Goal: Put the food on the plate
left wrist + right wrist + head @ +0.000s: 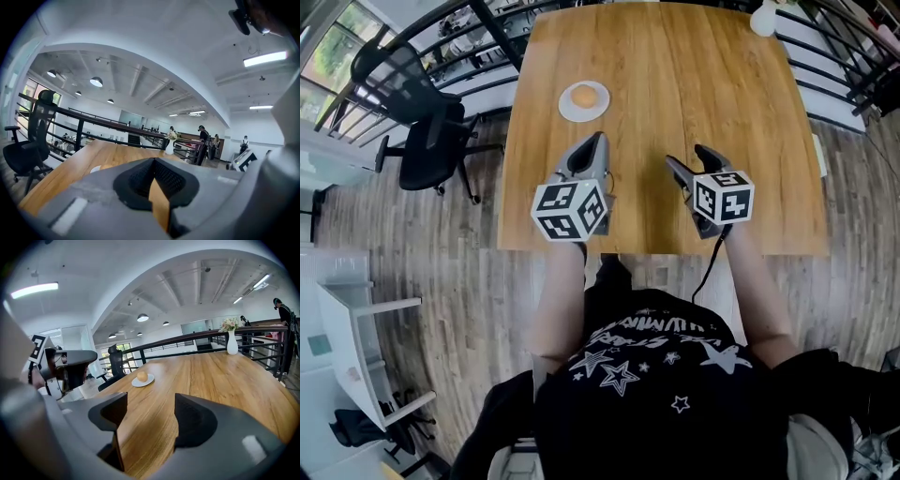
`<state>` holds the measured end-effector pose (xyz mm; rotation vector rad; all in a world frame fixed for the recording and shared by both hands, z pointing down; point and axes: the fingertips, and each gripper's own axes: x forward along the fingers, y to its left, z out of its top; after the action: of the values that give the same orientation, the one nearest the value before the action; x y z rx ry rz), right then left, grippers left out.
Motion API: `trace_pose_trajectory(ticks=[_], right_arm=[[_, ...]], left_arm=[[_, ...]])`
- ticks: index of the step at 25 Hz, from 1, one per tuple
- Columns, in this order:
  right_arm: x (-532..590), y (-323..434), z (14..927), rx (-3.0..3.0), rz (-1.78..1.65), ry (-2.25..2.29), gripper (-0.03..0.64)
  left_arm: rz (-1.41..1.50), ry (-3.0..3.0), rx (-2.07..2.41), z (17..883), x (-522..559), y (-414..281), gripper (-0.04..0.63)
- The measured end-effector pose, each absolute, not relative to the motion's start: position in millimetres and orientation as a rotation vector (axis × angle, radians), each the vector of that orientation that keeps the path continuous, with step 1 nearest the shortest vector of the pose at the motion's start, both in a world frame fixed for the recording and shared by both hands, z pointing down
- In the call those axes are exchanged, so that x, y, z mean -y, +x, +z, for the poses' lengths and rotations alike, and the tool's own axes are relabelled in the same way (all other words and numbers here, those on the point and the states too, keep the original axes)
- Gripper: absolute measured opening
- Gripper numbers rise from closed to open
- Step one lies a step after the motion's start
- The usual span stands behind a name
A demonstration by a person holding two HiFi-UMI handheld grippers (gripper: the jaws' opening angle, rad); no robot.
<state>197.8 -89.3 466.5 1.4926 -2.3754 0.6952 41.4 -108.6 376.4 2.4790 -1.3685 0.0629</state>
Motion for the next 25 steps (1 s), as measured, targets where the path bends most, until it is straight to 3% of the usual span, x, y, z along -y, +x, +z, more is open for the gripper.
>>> trace_pose_trajectory(ticks=[13, 25], right_arm=[[1.0, 242.7, 460.9, 2.403, 0.692, 1.517, 0.302], [-56.1, 266.4, 463.6, 2.412, 0.735, 1.580, 0.155]], left_arm=[[0.097, 2.474, 1.361, 390.6, 12.8, 61.7, 0.002], [0.127, 2.438, 1.353, 409.4, -60.5, 74.6, 0.002]])
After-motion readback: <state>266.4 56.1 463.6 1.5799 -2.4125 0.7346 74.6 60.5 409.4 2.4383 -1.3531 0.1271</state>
